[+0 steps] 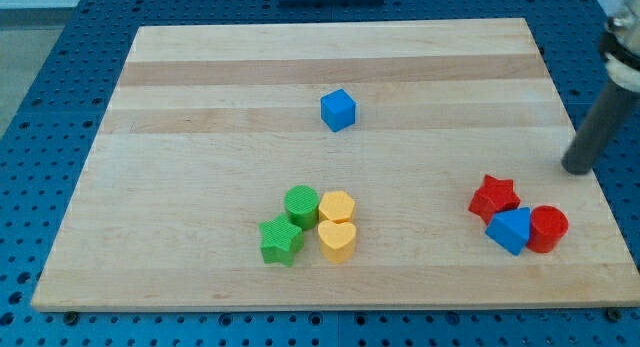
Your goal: Push the red circle diagonally to the bottom right of the blue cube
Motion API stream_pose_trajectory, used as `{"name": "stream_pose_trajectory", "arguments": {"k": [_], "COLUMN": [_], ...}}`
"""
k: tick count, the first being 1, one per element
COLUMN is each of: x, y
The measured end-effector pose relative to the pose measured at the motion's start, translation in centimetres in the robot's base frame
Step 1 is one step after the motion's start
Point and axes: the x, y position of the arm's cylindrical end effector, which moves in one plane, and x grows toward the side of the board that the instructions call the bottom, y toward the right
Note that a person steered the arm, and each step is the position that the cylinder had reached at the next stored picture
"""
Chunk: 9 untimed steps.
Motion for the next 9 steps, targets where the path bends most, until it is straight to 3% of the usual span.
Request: {"name": "stream_pose_trajectory", "arguments": {"k": [3,9], "x": [8.8,8.5], "y": [-0.9,-14.1]}}
